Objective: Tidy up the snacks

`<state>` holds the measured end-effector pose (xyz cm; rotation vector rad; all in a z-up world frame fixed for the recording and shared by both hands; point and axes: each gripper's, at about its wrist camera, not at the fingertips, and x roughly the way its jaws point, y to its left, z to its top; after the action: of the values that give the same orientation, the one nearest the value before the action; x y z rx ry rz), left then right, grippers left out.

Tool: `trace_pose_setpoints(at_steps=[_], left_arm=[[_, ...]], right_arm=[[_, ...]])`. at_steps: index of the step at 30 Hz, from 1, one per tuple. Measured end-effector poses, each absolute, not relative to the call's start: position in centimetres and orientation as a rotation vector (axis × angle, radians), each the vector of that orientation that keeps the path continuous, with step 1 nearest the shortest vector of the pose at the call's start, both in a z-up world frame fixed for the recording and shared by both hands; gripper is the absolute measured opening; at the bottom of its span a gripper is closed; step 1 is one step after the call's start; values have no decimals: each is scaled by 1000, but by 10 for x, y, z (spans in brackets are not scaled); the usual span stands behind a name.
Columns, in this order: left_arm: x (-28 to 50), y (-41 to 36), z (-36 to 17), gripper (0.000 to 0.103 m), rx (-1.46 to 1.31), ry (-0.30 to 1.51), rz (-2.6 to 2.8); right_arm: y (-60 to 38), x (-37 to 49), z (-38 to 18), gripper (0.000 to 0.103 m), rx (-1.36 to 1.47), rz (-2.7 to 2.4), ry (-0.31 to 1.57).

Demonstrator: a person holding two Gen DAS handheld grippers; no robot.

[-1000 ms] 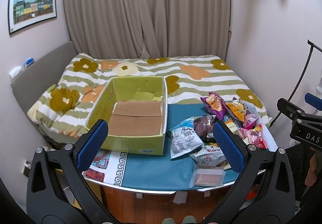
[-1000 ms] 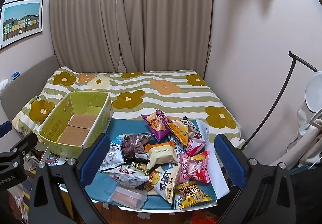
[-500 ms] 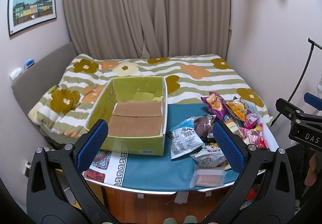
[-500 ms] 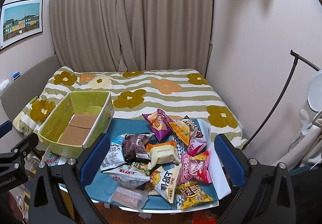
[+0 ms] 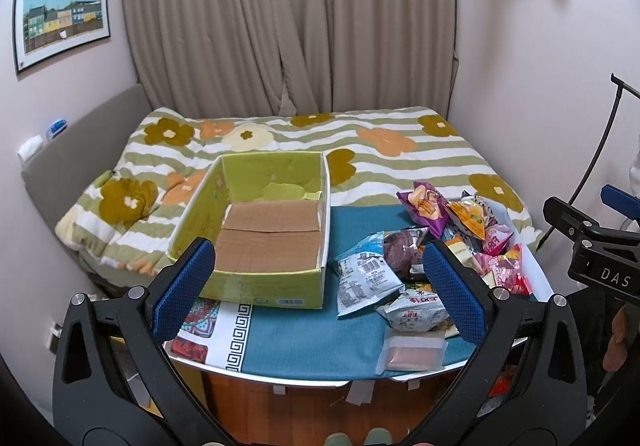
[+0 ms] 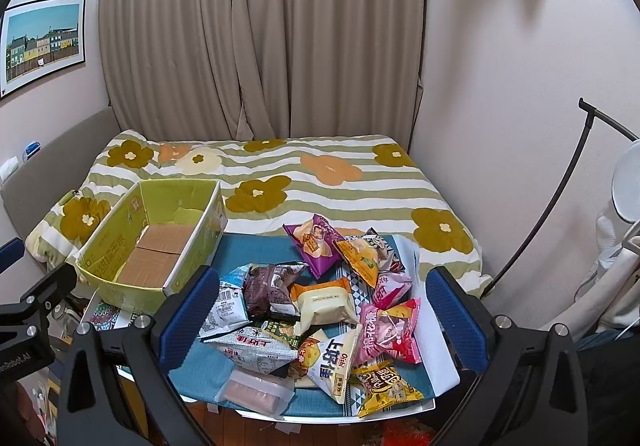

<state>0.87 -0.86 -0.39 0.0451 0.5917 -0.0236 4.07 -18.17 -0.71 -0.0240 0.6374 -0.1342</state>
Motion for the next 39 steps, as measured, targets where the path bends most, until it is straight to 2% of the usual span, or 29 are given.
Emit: trace_pose_setpoints(at_steps=[32,39], left_arm=[[6,-18,-8,103,48,600,-36],[16,-19,-19,103,38,682,-77]], right_arm=[[-182,37,-9,103,-22,-129,646],[-194,30,-11,103,-2,-164,669]])
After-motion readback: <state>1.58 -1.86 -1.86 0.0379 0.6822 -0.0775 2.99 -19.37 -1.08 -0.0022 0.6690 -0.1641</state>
